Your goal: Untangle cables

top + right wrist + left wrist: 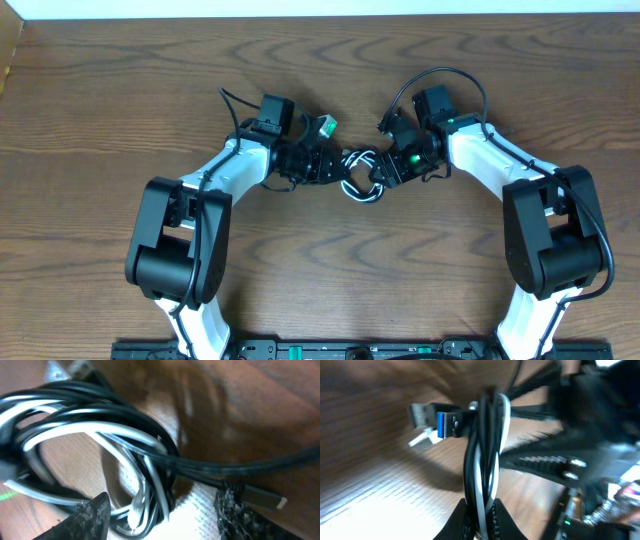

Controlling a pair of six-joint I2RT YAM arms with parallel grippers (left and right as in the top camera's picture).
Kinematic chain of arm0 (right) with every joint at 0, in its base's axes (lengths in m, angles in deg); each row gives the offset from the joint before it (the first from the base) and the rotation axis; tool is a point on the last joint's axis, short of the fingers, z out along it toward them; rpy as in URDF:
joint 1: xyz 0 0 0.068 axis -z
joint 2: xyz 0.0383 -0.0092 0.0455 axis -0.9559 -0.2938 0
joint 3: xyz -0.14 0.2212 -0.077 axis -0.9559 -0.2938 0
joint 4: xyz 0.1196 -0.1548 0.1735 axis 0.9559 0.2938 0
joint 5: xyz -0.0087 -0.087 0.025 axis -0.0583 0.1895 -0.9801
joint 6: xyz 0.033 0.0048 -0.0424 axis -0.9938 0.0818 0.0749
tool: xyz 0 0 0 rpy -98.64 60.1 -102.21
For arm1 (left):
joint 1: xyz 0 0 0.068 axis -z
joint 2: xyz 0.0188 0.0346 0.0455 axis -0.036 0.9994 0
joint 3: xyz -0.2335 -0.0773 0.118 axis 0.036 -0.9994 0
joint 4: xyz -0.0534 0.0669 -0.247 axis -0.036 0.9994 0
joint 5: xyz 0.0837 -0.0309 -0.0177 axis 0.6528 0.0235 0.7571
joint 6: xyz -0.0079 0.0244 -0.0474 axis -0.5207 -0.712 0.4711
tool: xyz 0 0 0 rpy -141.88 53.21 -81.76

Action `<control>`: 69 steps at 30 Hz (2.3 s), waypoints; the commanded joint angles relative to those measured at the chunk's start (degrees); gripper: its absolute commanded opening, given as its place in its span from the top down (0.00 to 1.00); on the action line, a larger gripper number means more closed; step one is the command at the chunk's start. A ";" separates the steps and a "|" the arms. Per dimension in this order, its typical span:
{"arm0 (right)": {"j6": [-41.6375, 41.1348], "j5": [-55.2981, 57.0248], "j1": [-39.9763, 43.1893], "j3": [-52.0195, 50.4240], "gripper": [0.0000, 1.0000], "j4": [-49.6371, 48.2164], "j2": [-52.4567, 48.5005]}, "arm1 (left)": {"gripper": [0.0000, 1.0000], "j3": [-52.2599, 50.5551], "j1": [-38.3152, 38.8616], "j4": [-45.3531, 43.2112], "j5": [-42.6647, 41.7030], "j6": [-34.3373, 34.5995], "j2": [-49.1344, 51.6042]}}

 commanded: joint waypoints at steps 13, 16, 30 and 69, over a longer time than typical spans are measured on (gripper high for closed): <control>-5.75 21.77 -3.15 0.20 0.99 -5.68 -0.07 | 0.93 -0.17 0.02 -0.22 -7.43 -1.66 0.57; -8.68 27.17 -3.15 0.20 0.99 -4.02 -0.07 | 0.93 -0.17 0.02 2.56 1.29 2.32 0.57; -12.57 32.96 -3.15 0.17 0.99 -2.60 -0.07 | 0.93 -0.17 -0.72 18.21 25.00 11.37 0.57; -13.57 28.09 -3.15 0.20 0.99 -1.29 -0.07 | 0.63 -0.15 -1.29 14.51 27.87 15.23 0.63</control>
